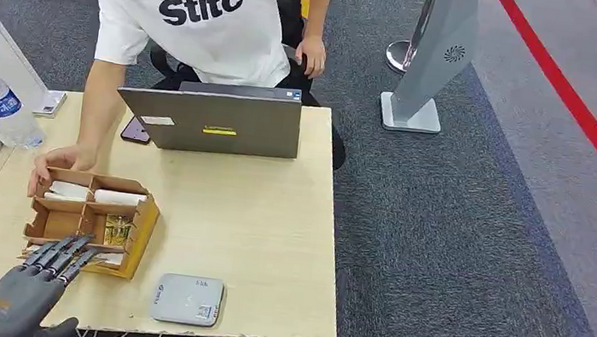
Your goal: Pass the card to the sensor for recognition and then transmit it.
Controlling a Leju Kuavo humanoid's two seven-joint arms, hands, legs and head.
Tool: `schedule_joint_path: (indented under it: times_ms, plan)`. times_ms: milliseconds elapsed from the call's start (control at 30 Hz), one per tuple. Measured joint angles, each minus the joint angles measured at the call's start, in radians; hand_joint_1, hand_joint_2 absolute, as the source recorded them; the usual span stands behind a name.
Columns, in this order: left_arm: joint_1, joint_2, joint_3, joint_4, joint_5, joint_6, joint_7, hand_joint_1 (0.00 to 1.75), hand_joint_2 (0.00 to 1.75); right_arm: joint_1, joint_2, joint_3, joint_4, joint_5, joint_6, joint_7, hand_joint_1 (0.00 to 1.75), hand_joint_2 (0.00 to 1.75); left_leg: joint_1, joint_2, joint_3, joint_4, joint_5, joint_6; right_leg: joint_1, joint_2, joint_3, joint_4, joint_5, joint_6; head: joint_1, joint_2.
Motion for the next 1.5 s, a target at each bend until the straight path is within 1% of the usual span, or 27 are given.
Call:
schedule_joint_path:
  times_ms: [667,700,733,767,800,867,1000,1167,1500]
  plan:
    - [0.0,0.0,0.0,0.0,0.0,0.0,0.0,0.0,1.75,0.0,0.0,0.0,0.0,0.0,0.0,0.0,0.0,1.75,0.0,0.0,0.0,0.0,0.0,0.0,0.0,0.0,0.0,0.0,0.0,0.0,0.0,0.0]
    - [-0.001,-0.001,0.0,0.0,-0.017,-0.002,0.018,0.0,1.75,0.0,0.0,0.0,0.0,0.003,0.002,0.0,0.0,1.75,0.0,0.0,0.0,0.0,0.0,0.0,0.0,0.0,0.0,0.0,0.0,0.0,0.0,0.0]
    - [-0.011,-0.008,0.0,0.005,-0.054,-0.003,0.046,0.0,1.75,0.0,0.0,0.002,0.0,0.012,0.008,0.0,0.0,1.75,0.0,0.0,0.0,0.0,0.0,0.0,0.0,0.0,0.0,0.0,0.0,0.0,0.0,0.0]
    - [-0.042,-0.026,0.001,0.031,-0.099,0.005,0.065,0.0,1.75,-0.001,0.0,0.007,0.0,0.019,0.012,0.0,0.0,1.75,-0.001,-0.003,0.0,0.0,0.002,0.002,-0.001,-0.003,0.0,0.0,0.0,0.0,0.0,0.0]
    - [-0.08,-0.056,0.002,0.082,-0.141,0.021,0.07,0.0,1.75,-0.003,0.0,0.011,0.0,0.023,0.014,0.002,0.0,1.75,-0.001,-0.006,-0.001,0.0,0.002,0.002,-0.001,-0.007,0.001,0.0,0.0,0.0,0.0,0.0]
    - [-0.124,-0.084,0.003,0.151,-0.164,0.044,0.069,0.0,1.75,-0.01,0.002,0.018,0.0,0.023,0.015,0.006,0.0,1.75,0.0,-0.005,0.0,0.0,0.002,0.002,0.0,-0.007,0.002,0.0,0.0,0.0,0.001,0.0]
    - [-0.162,-0.121,0.004,0.215,-0.172,0.053,0.067,0.0,1.75,-0.011,0.002,0.028,0.0,0.021,0.015,0.009,0.0,1.75,0.0,-0.005,0.0,0.001,0.002,0.002,0.0,-0.005,0.002,0.0,0.002,0.0,0.001,0.0]
    - [-0.168,-0.142,0.012,0.235,-0.174,0.053,0.06,0.0,1.75,-0.011,0.002,0.034,0.0,0.021,0.016,0.009,0.0,1.75,0.0,-0.005,0.0,0.001,0.002,0.002,0.0,-0.005,0.002,0.0,0.001,0.0,0.0,0.0]
    - [-0.17,-0.158,0.018,0.25,-0.174,0.053,0.059,0.0,1.75,-0.011,0.002,0.034,0.0,0.021,0.017,0.009,0.0,1.75,0.0,-0.005,0.0,0.001,0.002,0.002,0.0,-0.005,0.001,0.0,0.001,0.0,0.0,0.0]
